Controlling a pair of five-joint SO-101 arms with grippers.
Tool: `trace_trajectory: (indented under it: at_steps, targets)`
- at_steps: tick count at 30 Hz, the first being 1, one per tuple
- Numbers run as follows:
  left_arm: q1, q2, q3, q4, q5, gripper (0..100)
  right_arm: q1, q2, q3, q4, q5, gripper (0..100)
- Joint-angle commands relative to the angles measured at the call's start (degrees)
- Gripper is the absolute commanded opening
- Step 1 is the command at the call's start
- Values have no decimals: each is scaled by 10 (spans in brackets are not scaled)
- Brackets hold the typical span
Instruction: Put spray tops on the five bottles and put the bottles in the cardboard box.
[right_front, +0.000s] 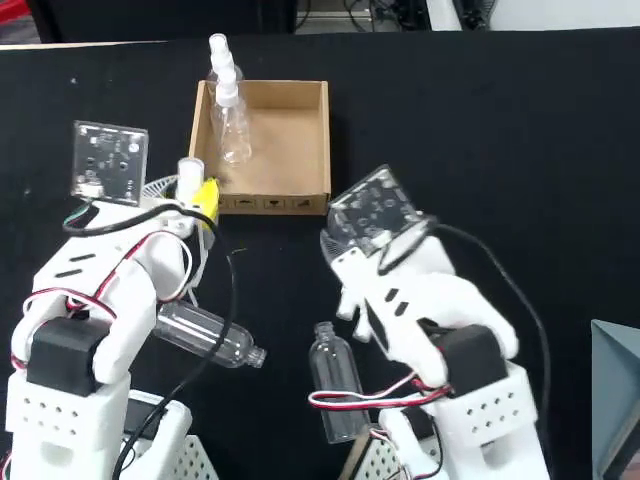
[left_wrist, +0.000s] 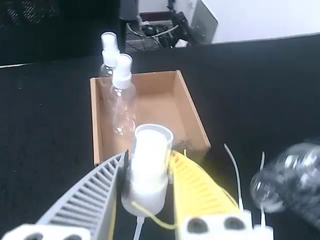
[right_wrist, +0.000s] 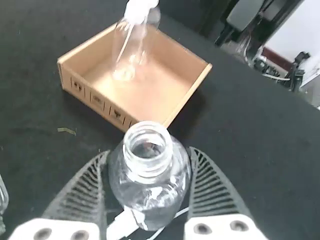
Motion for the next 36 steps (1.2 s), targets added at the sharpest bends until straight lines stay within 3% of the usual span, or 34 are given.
trace_trajectory:
  at_steps: [1, 9, 14, 25, 36]
  targets:
    - [-29, -11, 7, -40, 39, 29, -31, -13, 26, -53, -4, 11]
    - [-65, -11, 58, -81, 87, 29, -68, -13, 117, -162, -7, 11]
    - [-76, -11, 80, -101, 97, 29, -88, -12, 167, -229, -48, 11]
    - [-115, -11, 82, -101, 142, 29, -127, -4, 177, -231, -52, 11]
    - [-119, -11, 98, -101, 187, 29, -146, 165, 118, -237, -52, 11]
